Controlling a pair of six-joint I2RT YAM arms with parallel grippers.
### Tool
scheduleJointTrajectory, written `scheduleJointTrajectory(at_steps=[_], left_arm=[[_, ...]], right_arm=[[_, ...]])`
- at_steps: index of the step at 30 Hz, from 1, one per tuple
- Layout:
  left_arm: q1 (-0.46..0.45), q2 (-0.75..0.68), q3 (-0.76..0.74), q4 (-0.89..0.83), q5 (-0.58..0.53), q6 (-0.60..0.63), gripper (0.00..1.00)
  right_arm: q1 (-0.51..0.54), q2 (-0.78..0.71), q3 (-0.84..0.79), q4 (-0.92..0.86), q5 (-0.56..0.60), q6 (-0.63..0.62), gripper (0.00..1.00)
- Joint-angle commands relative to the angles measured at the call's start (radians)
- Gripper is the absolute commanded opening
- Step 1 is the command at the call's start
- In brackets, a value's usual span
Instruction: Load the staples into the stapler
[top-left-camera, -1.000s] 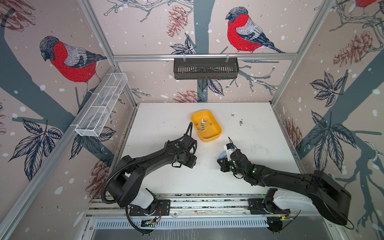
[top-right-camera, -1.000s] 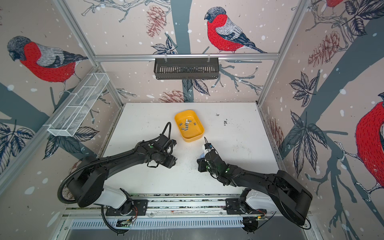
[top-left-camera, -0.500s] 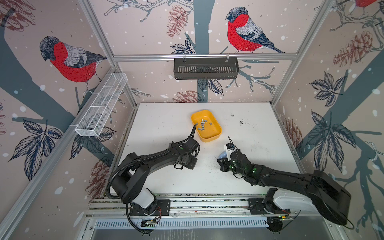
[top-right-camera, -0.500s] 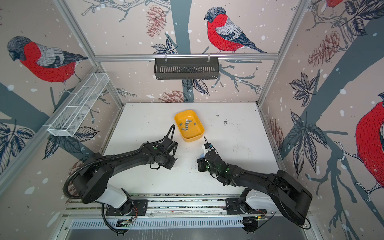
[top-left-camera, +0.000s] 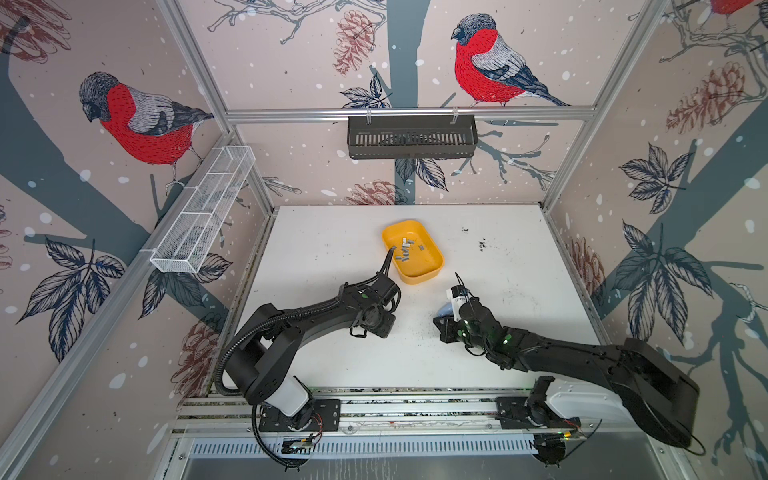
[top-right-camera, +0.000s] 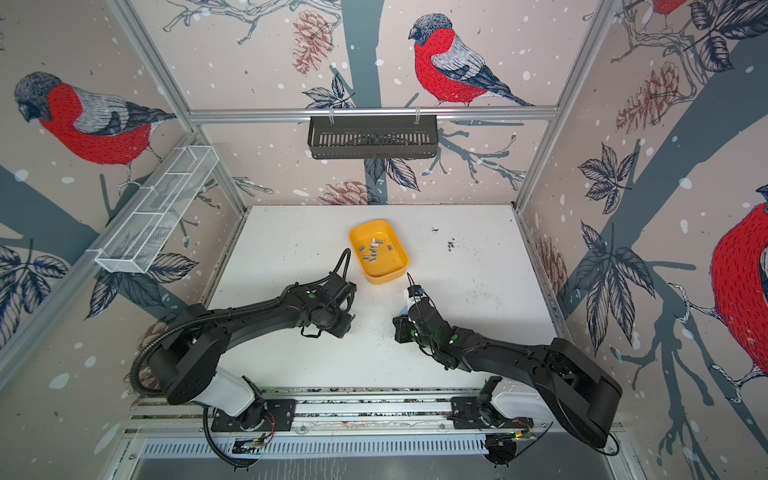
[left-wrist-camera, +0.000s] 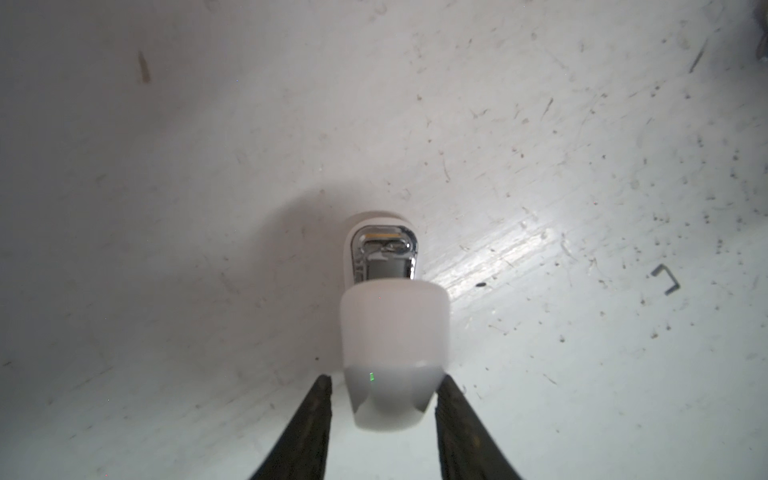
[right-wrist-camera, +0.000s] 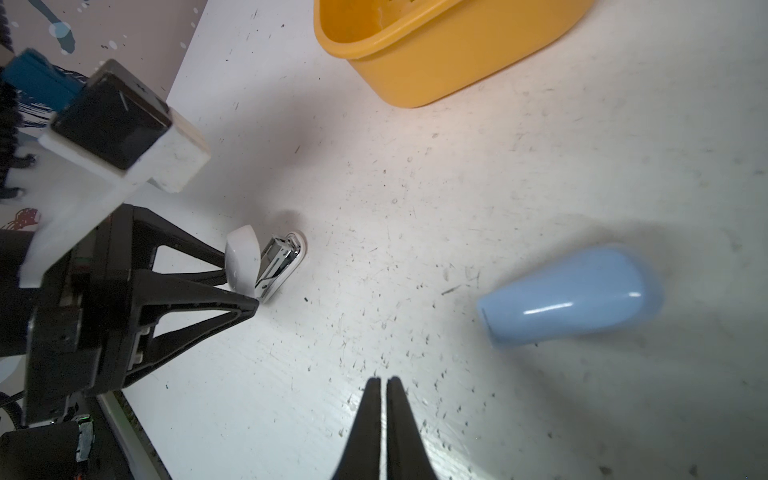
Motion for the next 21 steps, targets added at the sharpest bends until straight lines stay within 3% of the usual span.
scheduleJointTrajectory(at_steps=[1,14,21], left_arm=[[-0.001,0.009,0.006,0.013,0.005,0.008,0.43],[-0.003,-0.029,0.024,-0.002,0.013,0.052,0.15],[-0.008,-0.106,0.075,0.017,0.109,0.152,0.08]], right_arm=[[0.001,-0.003,0.002,0.012,0.007,-0.005,0.08],[-0.002,-0.01,-0.009,0.021,-0.001,0.012,0.08],[-0.069,-0.068,-0.024,0.038,-0.13,0.062,0.09]])
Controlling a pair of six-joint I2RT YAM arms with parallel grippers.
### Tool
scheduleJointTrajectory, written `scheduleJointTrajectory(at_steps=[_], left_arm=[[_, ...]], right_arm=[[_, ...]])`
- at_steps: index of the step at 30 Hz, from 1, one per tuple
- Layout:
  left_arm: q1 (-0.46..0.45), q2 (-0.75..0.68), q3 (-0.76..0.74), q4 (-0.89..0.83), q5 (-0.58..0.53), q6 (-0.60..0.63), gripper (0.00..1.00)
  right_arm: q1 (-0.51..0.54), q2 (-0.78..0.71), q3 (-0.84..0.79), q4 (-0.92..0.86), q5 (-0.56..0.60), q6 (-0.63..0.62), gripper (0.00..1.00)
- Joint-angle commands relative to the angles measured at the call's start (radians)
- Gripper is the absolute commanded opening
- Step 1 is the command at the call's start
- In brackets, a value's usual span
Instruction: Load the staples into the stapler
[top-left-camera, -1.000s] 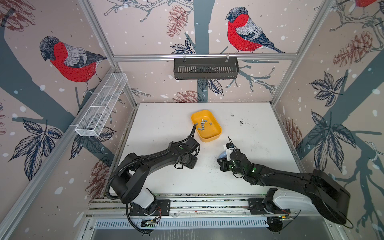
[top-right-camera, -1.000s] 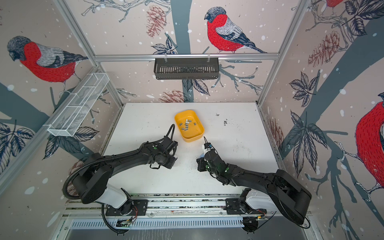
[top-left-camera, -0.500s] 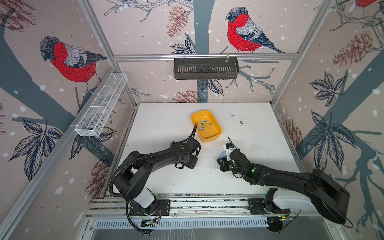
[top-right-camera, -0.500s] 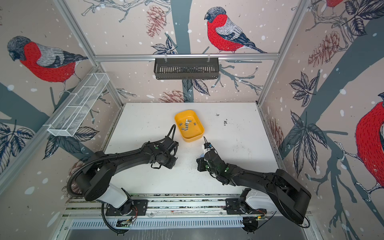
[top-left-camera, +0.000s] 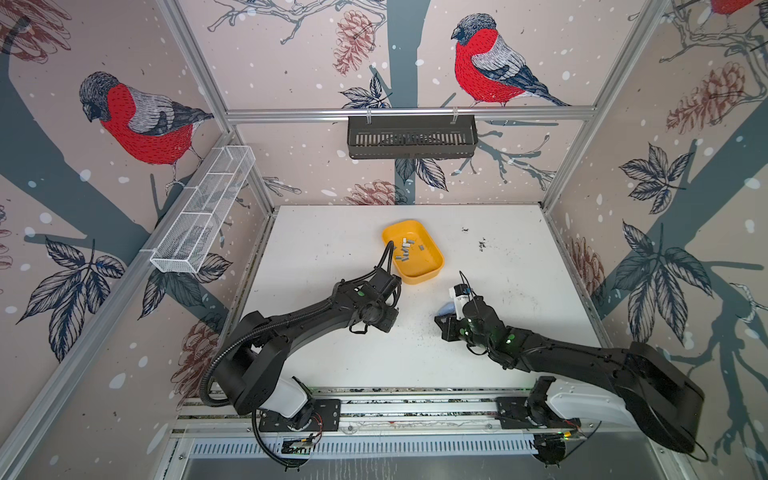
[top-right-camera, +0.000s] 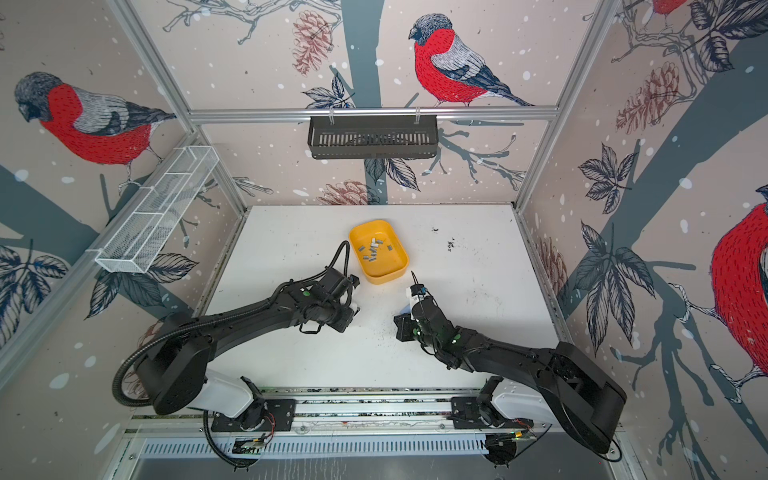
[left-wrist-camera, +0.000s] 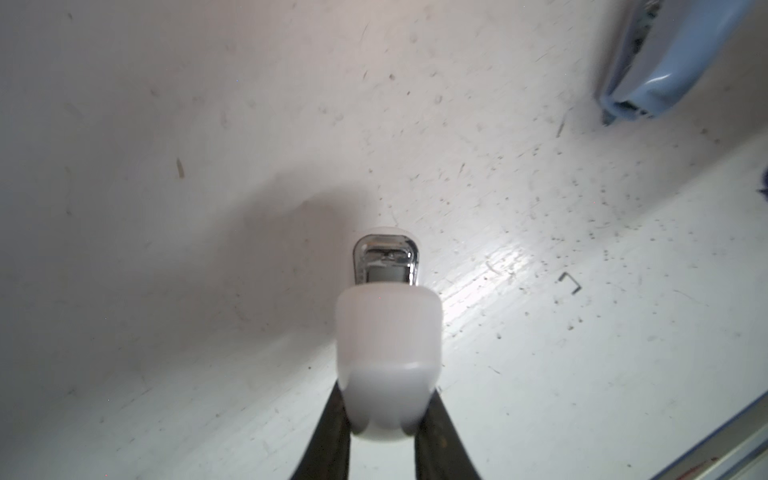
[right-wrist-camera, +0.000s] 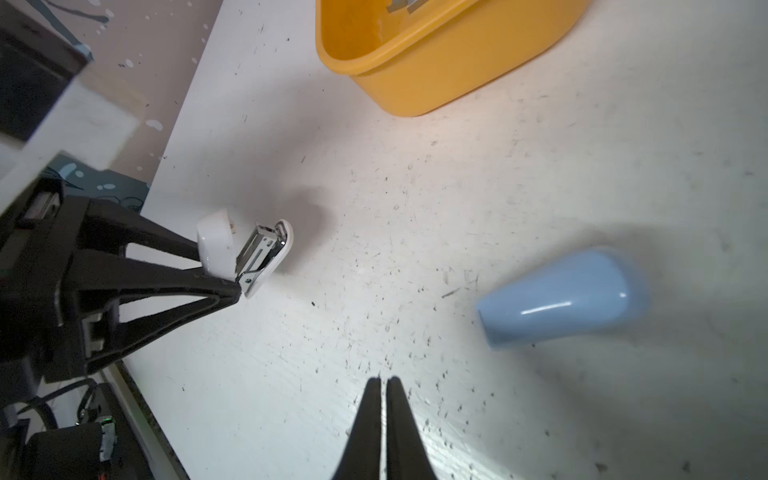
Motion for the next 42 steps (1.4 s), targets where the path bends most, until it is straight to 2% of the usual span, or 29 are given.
scheduleJointTrajectory(at_steps=[1,4,6,10,13,20,26,36,42], left_arm=[[-0.004,-0.021,0.038,0.018,0.086,0.099,0.08],[-0.007,0.001,0.087,-0.014,0.135,0.191,0.08],[-0.011,0.033,0.135,-0.056,0.13,0.248,0.07],[-0.016,0.099,0.198,-0.11,0.12,0.304,0.06],[-0.021,0.133,0.238,-0.13,0.14,0.327,0.06],[-0.053,0.19,0.324,-0.212,0.099,0.363,0.06],[-0.06,0.193,0.345,-0.227,0.121,0.377,0.06],[-0.099,0.199,0.362,-0.235,0.145,0.361,0.06],[-0.109,0.2,0.366,-0.238,0.136,0.355,0.06]], right_arm=[[-0.031,-0.041,-0.014,0.042,-0.101,0.043,0.09],[-0.067,-0.095,-0.024,0.053,-0.153,0.079,0.13],[-0.103,-0.121,-0.037,0.072,-0.2,0.109,0.14],[-0.17,-0.137,-0.071,0.171,-0.326,0.182,0.2],[-0.182,-0.136,-0.077,0.218,-0.361,0.206,0.24],[-0.181,-0.072,-0.081,0.357,-0.421,0.275,0.48],[-0.178,-0.028,-0.066,0.398,-0.431,0.289,0.66],[-0.173,0.024,-0.046,0.413,-0.43,0.288,0.65],[-0.17,0.035,-0.045,0.393,-0.416,0.298,0.68]])
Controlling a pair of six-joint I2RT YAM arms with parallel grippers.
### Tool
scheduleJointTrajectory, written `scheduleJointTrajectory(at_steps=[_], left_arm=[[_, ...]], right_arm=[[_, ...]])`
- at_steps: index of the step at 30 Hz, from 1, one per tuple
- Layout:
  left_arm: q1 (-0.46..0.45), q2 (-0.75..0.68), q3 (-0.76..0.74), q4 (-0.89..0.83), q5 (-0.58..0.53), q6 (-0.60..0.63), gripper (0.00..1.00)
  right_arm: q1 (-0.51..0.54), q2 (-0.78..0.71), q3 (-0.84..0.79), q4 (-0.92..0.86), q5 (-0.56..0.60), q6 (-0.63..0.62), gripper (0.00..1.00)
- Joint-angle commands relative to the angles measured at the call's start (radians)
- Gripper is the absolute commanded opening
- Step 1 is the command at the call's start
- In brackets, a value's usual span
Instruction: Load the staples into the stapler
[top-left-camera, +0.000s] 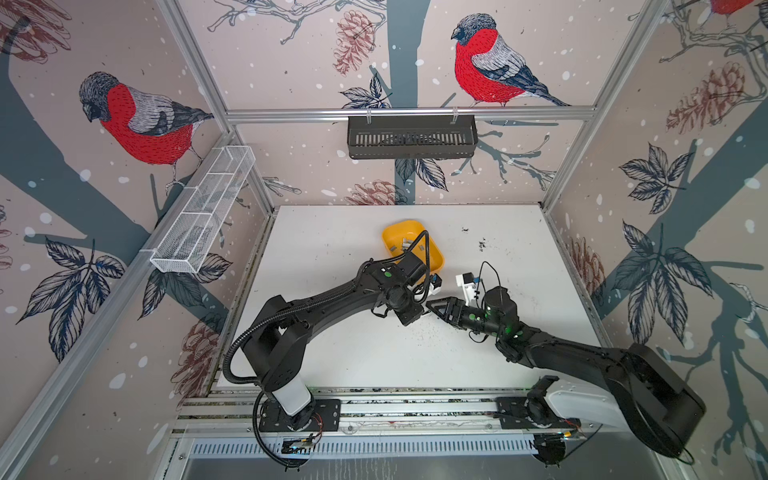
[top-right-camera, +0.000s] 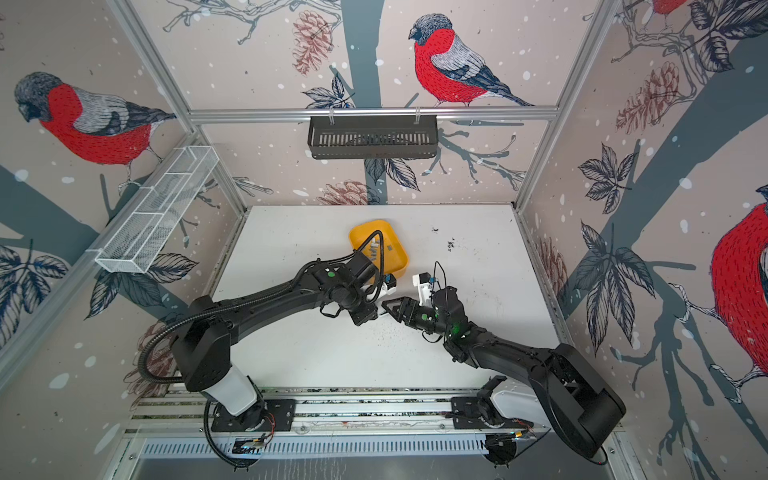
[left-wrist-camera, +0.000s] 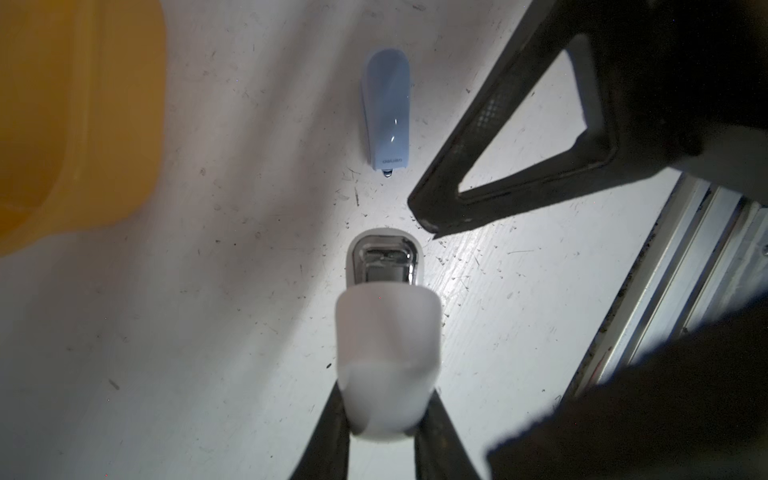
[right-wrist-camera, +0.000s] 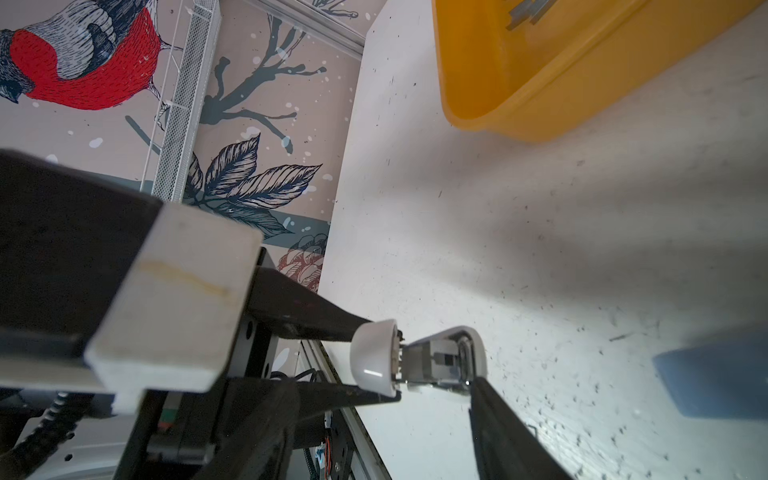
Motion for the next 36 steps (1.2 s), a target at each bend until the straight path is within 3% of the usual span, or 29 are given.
scheduleJointTrajectory(at_steps=[1,8,14,22,36], left_arm=[[-0.006,-0.001,0.012,-0.017,0.004,0.0,0.06],[-0.013,-0.014,0.003,0.005,0.028,-0.02,0.05],[-0.018,-0.034,0.003,0.018,0.058,-0.029,0.05],[-0.031,-0.025,-0.003,0.012,0.044,-0.039,0.04],[-0.058,0.011,0.034,-0.046,0.006,-0.035,0.03]], right_arm=[[0.004,0.002,0.006,0.01,0.009,0.009,0.69],[0.009,0.018,-0.006,0.057,0.002,0.024,0.8],[0.017,0.033,-0.009,0.095,-0.007,0.038,0.79],[0.021,0.029,-0.005,0.099,-0.007,0.037,0.61],[0.044,-0.009,0.024,-0.062,0.08,-0.028,0.43]])
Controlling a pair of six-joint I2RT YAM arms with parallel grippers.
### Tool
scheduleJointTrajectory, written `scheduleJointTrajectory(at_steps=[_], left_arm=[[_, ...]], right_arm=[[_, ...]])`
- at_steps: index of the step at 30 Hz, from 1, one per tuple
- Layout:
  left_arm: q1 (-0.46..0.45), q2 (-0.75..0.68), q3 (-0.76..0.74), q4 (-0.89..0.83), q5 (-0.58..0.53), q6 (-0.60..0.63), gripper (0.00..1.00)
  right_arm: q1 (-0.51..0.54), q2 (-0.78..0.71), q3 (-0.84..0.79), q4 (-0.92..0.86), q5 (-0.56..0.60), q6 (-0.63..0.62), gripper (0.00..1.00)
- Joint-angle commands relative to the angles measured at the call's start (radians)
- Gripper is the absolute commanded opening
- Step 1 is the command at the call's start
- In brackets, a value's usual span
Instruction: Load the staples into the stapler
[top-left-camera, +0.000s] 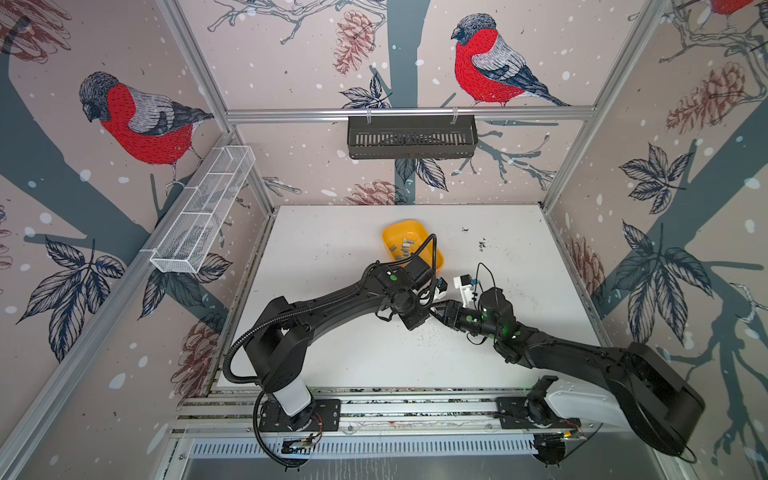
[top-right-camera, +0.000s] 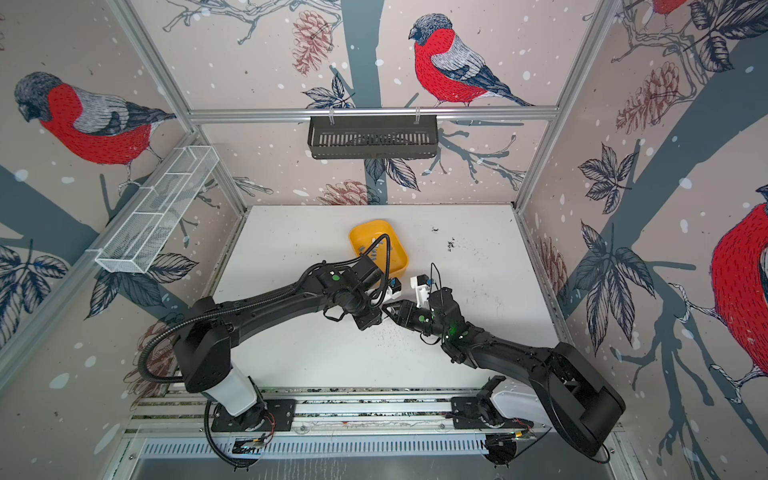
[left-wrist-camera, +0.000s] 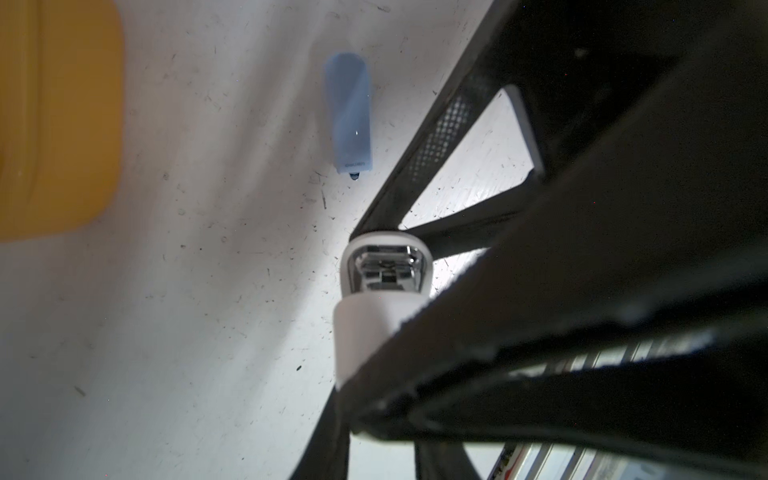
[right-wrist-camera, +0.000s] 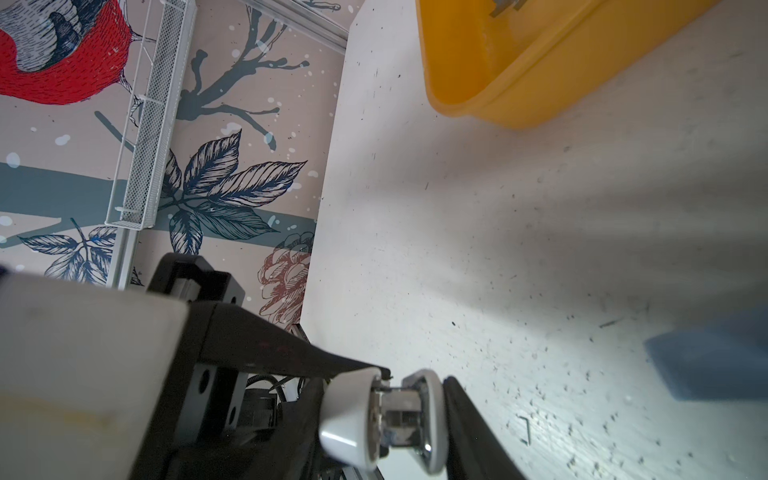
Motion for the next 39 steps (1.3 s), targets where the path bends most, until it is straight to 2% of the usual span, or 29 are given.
scheduleJointTrajectory(at_steps=[1,10,23,28,39], left_arm=[[-0.006,0.003,0.011,-0.025,0.005,0.01,0.03],[-0.014,0.011,0.023,-0.034,0.0,0.009,0.03],[-0.018,0.018,0.03,-0.035,-0.002,0.007,0.03],[-0.018,0.012,0.024,-0.032,-0.001,0.007,0.03],[-0.018,-0.013,-0.017,-0.008,0.004,-0.007,0.02]], right_arm=[[0.005,-0.006,0.011,-0.007,0.023,-0.026,0.42],[0.005,-0.007,0.01,-0.012,0.03,-0.028,0.37],[0.007,-0.009,0.007,-0.013,0.033,-0.028,0.34],[0.007,-0.013,0.007,-0.016,0.036,-0.027,0.45],[-0.017,-0.103,-0.019,-0.114,0.064,-0.079,0.59]])
